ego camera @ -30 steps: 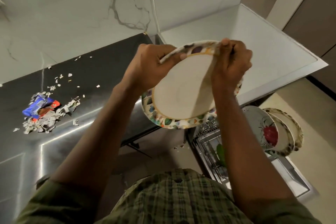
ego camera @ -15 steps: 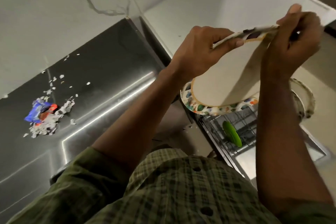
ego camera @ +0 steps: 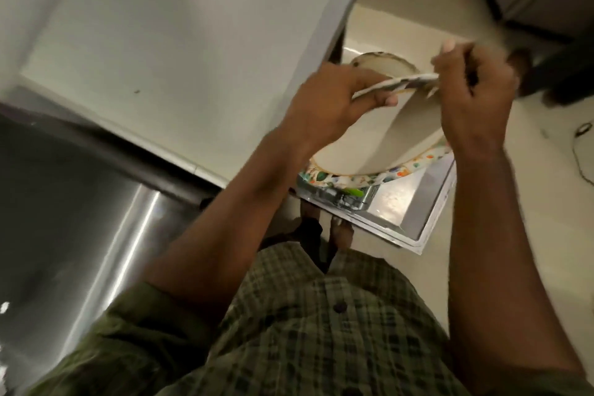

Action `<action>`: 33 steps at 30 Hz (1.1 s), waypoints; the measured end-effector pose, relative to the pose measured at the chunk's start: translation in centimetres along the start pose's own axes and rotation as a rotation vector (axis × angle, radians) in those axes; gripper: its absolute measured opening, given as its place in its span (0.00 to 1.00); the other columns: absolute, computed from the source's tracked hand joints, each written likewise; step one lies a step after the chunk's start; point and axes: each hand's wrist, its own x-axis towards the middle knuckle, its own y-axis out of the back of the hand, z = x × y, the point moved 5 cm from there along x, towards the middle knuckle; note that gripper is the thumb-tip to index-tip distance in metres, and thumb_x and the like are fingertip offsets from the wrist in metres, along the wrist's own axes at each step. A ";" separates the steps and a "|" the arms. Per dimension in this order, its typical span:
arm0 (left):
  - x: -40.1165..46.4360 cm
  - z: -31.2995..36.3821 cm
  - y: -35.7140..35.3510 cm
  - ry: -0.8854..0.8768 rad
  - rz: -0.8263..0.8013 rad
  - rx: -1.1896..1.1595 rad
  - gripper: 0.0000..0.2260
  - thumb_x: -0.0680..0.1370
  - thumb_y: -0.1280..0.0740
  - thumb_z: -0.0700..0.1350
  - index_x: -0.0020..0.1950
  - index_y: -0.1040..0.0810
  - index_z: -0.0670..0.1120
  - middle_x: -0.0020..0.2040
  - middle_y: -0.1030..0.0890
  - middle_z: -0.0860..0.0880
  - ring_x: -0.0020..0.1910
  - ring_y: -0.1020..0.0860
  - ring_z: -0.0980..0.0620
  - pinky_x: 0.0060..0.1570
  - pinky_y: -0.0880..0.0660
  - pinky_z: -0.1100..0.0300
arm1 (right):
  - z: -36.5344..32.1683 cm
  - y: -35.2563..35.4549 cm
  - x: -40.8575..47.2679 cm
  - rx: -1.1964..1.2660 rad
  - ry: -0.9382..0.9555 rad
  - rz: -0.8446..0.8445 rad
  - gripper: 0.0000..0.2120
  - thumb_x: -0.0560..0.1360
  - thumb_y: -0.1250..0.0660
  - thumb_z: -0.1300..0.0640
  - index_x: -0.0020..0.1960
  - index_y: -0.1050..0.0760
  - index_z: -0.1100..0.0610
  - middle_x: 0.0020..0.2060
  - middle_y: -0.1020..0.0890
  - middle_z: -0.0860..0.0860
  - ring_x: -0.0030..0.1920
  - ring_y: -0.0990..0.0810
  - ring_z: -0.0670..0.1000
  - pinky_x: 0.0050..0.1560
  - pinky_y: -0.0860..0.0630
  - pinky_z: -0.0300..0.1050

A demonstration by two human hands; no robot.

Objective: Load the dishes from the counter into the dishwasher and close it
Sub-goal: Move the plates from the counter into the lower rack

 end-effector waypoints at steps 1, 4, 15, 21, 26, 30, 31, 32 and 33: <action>1.1 -0.2 -1.1 -0.016 -0.058 0.003 0.13 0.79 0.28 0.57 0.60 0.13 0.55 0.49 0.13 0.55 0.48 0.17 0.56 0.52 0.22 0.51 | 0.8 0.6 -0.1 -0.030 -0.028 -0.084 0.21 0.84 0.35 0.41 0.49 0.17 0.59 0.42 0.15 0.50 0.43 0.19 0.50 0.47 0.23 0.52; 3.7 -1.6 -5.1 -0.039 -0.223 0.087 0.13 0.81 0.31 0.58 0.64 0.15 0.59 0.52 0.13 0.52 0.53 0.17 0.52 0.53 0.22 0.49 | 3.7 1.5 -1.9 -0.068 -0.113 -0.322 0.17 0.76 0.27 0.37 0.54 0.16 0.50 0.47 0.14 0.41 0.47 0.17 0.42 0.50 0.22 0.40; 5.5 -13.1 -13.9 0.108 -0.402 0.132 0.11 0.78 0.25 0.45 0.59 0.15 0.55 0.51 0.14 0.57 0.49 0.19 0.56 0.57 0.21 0.54 | 17.1 -6.3 -9.0 -0.184 -0.211 -0.474 0.11 0.82 0.31 0.58 0.61 0.16 0.47 0.52 0.17 0.37 0.52 0.18 0.41 0.53 0.27 0.33; 6.6 -19.1 -15.9 0.159 -0.102 0.187 0.14 0.78 0.33 0.36 0.57 0.12 0.49 0.58 0.15 0.51 0.61 0.21 0.46 0.65 0.29 0.39 | 22.2 -9.1 -9.0 -0.125 -0.190 -0.362 0.15 0.81 0.33 0.60 0.65 0.17 0.50 0.57 0.16 0.41 0.58 0.19 0.44 0.60 0.24 0.40; 9.4 -20.4 -19.1 0.179 -0.027 0.166 0.18 0.79 0.41 0.45 0.59 0.13 0.47 0.61 0.16 0.47 0.67 0.25 0.42 0.70 0.32 0.43 | 27.4 -10.6 -6.9 -0.122 -0.131 -0.284 0.13 0.82 0.31 0.62 0.64 0.16 0.54 0.57 0.14 0.46 0.58 0.18 0.49 0.60 0.22 0.55; 12.0 -21.4 -21.1 0.154 -0.055 0.201 0.13 0.83 0.37 0.45 0.59 0.13 0.48 0.60 0.16 0.48 0.67 0.24 0.43 0.71 0.34 0.44 | 30.9 -11.1 -5.0 -0.125 -0.100 -0.266 0.11 0.83 0.31 0.61 0.63 0.16 0.55 0.56 0.14 0.48 0.57 0.17 0.52 0.58 0.22 0.59; 12.8 -21.7 -21.5 0.150 -0.068 0.214 0.12 0.84 0.36 0.44 0.59 0.14 0.49 0.60 0.16 0.49 0.67 0.24 0.44 0.72 0.35 0.43 | 31.5 -11.2 -4.5 -0.118 -0.098 -0.260 0.11 0.83 0.32 0.61 0.63 0.15 0.56 0.56 0.14 0.49 0.57 0.16 0.53 0.57 0.21 0.59; 13.5 -22.0 -21.9 0.149 -0.082 0.217 0.11 0.84 0.35 0.44 0.60 0.14 0.49 0.60 0.16 0.49 0.68 0.24 0.45 0.73 0.36 0.42 | 32.1 -11.4 -4.0 -0.110 -0.098 -0.258 0.11 0.83 0.32 0.61 0.63 0.15 0.56 0.56 0.14 0.49 0.57 0.16 0.53 0.57 0.21 0.59; 14.3 -22.4 -22.2 0.148 -0.091 0.215 0.11 0.84 0.35 0.44 0.60 0.14 0.50 0.61 0.17 0.50 0.67 0.24 0.46 0.74 0.36 0.41 | 32.6 -11.5 -3.6 -0.107 -0.099 -0.259 0.11 0.83 0.32 0.61 0.63 0.16 0.56 0.57 0.14 0.50 0.57 0.16 0.53 0.58 0.21 0.59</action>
